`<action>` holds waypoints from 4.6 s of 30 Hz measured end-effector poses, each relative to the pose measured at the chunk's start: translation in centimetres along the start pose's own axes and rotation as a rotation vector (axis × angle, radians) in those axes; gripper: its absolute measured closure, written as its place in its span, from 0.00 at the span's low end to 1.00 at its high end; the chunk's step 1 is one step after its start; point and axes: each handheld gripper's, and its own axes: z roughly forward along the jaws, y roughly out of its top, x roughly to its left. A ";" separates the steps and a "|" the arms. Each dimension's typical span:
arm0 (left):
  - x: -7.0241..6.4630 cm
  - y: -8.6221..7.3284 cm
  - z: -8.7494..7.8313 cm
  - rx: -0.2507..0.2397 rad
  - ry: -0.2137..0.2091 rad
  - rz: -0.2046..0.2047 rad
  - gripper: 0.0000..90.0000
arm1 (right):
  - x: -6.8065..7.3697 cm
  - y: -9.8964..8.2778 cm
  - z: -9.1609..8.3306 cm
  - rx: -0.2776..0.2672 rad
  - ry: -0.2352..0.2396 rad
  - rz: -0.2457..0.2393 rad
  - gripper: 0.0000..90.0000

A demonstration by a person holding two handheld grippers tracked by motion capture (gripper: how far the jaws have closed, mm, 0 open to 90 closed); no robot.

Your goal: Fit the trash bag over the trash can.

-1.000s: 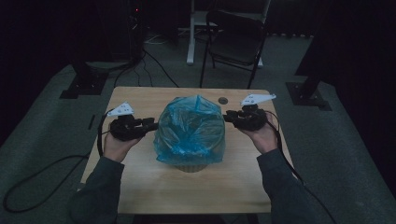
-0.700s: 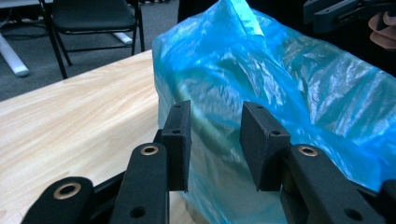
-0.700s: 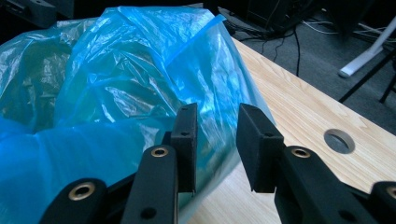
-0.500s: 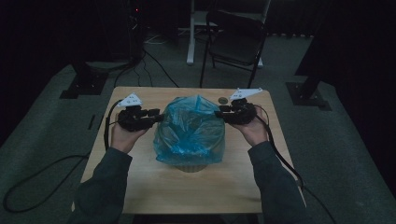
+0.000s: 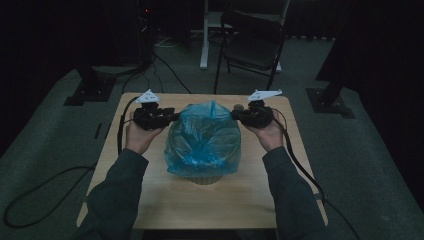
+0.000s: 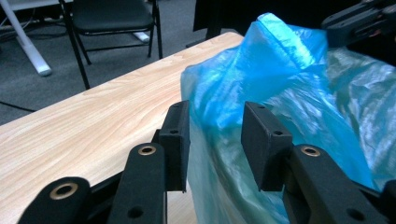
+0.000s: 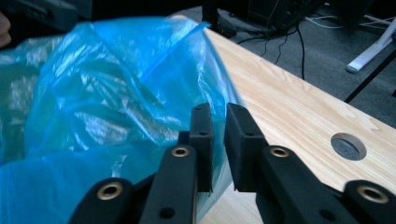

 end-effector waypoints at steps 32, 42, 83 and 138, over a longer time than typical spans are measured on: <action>0.7 2.2 4.3 0.010 -0.002 -0.018 0.98 | -1.2 1.3 1.1 -0.017 -0.025 0.029 1.00; 1.9 1.6 5.7 0.032 0.028 -0.076 0.99 | -1.7 1.0 2.6 0.021 -0.040 0.039 1.00; 3.7 -5.0 2.0 0.030 0.003 -0.194 0.88 | 0.2 -4.3 0.2 0.158 -0.056 -0.004 0.81; -3.7 -1.4 -4.0 -0.040 -0.128 0.067 0.70 | 7.2 -8.8 -4.7 0.088 0.128 -0.104 0.96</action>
